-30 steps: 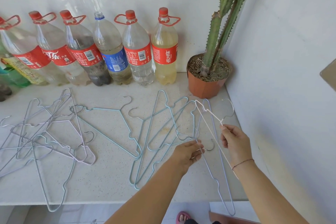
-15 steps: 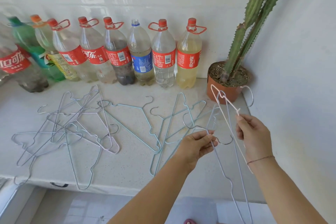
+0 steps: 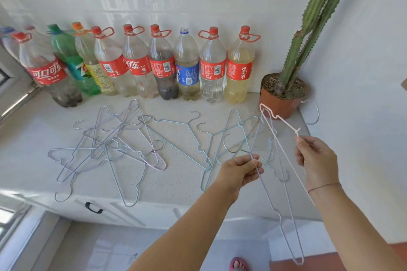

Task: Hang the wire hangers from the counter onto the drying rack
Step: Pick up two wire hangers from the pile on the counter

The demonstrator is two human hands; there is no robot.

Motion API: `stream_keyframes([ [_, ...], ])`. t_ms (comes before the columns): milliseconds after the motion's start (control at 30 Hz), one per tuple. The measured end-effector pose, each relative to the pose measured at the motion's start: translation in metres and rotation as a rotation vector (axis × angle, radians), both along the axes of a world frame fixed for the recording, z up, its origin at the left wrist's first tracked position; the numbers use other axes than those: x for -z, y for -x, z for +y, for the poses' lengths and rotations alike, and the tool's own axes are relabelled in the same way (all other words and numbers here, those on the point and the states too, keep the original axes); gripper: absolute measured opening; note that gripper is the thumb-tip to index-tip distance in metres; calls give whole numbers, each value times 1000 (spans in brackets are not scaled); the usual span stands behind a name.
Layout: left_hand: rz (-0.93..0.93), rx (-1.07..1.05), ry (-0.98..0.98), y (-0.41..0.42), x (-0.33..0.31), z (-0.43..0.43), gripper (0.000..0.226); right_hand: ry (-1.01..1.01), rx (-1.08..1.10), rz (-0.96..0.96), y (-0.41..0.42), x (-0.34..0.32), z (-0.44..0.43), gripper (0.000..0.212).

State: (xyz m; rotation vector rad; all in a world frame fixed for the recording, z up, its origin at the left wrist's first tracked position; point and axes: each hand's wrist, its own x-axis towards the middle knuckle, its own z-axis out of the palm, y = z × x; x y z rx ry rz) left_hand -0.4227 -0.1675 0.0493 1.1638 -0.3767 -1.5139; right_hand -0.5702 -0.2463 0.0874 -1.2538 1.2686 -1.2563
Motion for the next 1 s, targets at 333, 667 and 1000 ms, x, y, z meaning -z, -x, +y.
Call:
stream_keyframes([
  [333,-127,-268,26,-94,-27,84,13,-95,-262,-53,-83,-6,50,14],
  [667,-263,-600,71,-177,-70,215,13,-162,-615,-73,-203,-32,148,10],
  [1000,-343,-1072,7,-194,-119,373,18,-391,-1191,-125,-294,-74,267,17],
])
